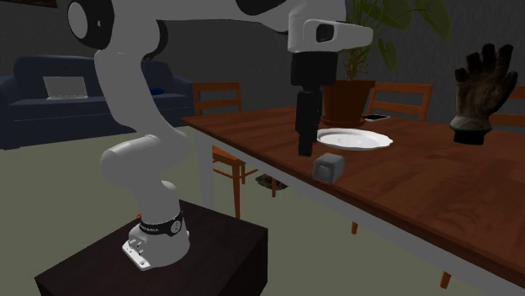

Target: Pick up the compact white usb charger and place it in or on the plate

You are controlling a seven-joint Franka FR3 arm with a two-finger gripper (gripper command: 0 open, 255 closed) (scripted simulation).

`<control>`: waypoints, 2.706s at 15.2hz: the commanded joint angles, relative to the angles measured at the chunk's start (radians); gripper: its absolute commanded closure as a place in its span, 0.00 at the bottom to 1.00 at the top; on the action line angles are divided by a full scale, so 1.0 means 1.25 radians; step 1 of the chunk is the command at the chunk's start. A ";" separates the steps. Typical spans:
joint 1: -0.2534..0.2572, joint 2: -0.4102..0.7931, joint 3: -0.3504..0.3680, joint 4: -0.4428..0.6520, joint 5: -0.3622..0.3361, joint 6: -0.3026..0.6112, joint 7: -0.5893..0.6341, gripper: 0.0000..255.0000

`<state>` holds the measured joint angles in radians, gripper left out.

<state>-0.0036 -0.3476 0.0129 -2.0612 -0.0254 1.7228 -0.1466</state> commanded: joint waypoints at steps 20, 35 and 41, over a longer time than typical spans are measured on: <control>0.000 0.051 -0.005 -0.025 0.005 0.084 -0.013 1.00; 0.000 0.054 -0.005 0.063 0.006 -0.002 -0.014 1.00; 0.000 0.063 -0.005 0.138 0.006 -0.067 -0.015 1.00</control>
<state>-0.0023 -0.2722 0.0077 -1.9080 -0.0177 1.6553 -0.1635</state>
